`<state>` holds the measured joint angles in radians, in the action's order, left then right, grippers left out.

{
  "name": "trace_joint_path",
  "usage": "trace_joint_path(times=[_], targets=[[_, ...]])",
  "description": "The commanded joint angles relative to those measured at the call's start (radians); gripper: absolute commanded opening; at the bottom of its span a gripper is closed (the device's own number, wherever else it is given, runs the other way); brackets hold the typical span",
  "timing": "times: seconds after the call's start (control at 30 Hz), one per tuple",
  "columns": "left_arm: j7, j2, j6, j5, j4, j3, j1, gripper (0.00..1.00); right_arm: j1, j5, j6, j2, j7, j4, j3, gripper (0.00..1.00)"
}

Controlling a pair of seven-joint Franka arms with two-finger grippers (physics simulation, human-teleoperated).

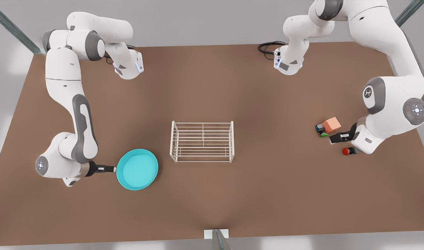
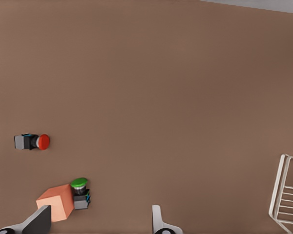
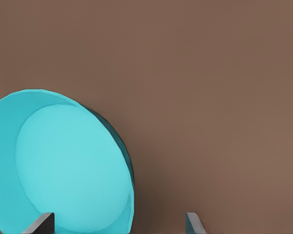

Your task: Place the plate on the shelf with right arm and place the red button switch in the plate with left arm

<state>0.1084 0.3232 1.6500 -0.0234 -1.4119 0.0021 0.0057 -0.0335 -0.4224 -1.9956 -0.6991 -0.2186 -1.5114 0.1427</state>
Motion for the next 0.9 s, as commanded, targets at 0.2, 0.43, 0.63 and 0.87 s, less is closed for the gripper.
trace_joint_path(times=[0.2,0.43,0.63,0.87], targets=[[-0.082,-0.001,0.004,0.007,-0.001,-0.002,0.000,1.00,-0.005,0.033,-0.057,-0.048,-0.176,-0.001,0.000,1.00],[-0.085,-0.004,-0.010,0.007,-0.009,-0.001,0.014,1.00,0.004,0.019,-0.063,-0.088,-0.174,0.014,-0.011,0.90],[-0.085,-0.006,-0.012,0.007,-0.007,-0.001,0.014,1.00,-0.014,-0.012,-0.063,-0.112,-0.165,0.036,-0.015,0.84],[-0.084,-0.006,-0.016,0.007,-0.007,-0.002,0.013,1.00,-0.013,-0.013,-0.061,-0.135,-0.157,0.077,-0.014,0.68]])
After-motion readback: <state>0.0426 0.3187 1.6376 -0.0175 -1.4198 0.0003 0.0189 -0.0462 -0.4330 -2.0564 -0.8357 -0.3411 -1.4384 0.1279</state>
